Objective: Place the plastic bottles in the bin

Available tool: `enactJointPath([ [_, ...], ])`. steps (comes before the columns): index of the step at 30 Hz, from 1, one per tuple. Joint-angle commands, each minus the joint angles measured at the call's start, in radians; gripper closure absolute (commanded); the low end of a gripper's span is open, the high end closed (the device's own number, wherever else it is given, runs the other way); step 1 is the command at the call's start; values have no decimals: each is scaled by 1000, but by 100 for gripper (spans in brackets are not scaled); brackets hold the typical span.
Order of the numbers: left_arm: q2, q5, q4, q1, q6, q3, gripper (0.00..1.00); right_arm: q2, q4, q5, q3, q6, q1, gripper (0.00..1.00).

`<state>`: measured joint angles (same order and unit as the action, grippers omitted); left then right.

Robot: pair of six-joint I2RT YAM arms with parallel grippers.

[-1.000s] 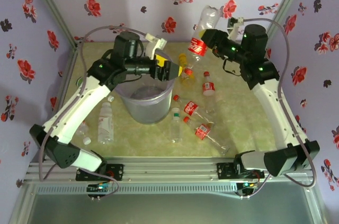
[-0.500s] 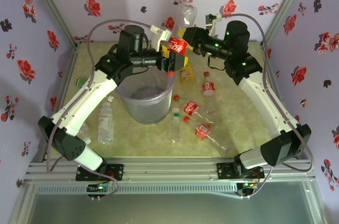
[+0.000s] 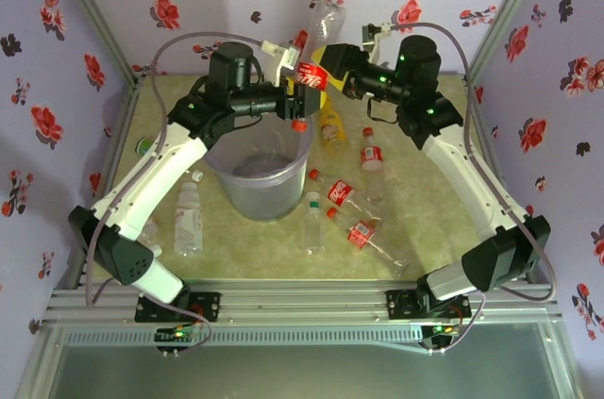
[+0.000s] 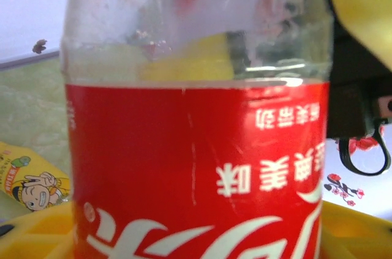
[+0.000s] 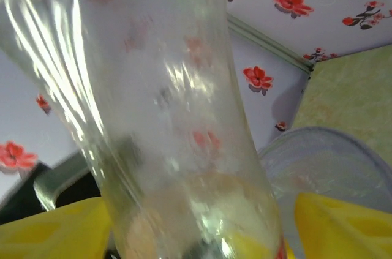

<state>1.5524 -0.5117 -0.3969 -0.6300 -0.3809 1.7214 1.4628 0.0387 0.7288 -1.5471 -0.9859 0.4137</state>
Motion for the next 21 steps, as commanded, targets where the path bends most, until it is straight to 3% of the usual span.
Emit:
enactJointPath([
  [1, -68, 24, 36, 35, 15, 9, 47, -1, 22, 41, -37, 46, 1, 14],
  [6, -140, 78, -43, 88, 40, -45, 48, -31, 52, 21, 6, 75, -59, 8],
  [12, -171, 247, -224, 122, 123, -118, 51, -143, 159, -44, 122, 155, -193, 8],
  [21, -243, 267, -197, 121, 181, -351, 53, -223, 390, -96, 213, 338, -295, 7],
])
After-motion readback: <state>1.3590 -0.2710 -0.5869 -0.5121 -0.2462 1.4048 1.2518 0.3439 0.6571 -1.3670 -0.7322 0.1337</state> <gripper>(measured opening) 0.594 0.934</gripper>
